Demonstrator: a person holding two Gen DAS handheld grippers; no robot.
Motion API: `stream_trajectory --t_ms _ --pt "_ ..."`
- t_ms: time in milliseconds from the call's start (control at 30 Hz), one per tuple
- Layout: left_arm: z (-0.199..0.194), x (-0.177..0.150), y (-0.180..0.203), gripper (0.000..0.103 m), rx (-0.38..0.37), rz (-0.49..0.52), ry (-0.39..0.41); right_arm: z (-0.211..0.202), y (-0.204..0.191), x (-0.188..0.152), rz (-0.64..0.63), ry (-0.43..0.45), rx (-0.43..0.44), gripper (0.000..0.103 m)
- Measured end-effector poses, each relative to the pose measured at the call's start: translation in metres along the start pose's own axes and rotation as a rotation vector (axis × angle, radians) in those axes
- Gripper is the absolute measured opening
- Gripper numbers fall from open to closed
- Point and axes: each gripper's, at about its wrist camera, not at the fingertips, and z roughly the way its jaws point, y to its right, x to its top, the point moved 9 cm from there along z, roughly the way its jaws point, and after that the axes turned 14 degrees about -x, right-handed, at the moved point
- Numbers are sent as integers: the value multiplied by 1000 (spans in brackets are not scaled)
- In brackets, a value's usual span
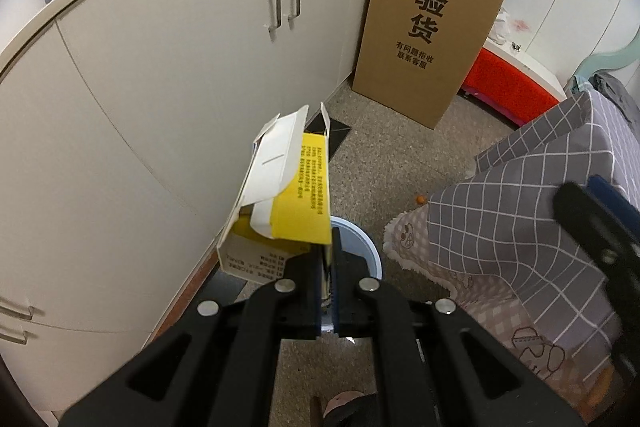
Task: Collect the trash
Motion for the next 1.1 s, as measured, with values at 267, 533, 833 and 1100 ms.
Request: stream_trajectory --t_ms 267,533,833,1100 --pt "0 1 6 71 -10 -60 -20 -16 26 3 38 27 -46 77" --pt "-43 -5 33 75 -34 -43 45 -45 46 1 74 49 -55 78" --pt "-112 -10 84 81 -28 51 160 -109 77 0 124 121 -57 80" --pt "-180 -28 144 85 -26 166 293 -181 109 -12 136 190 -85 83"
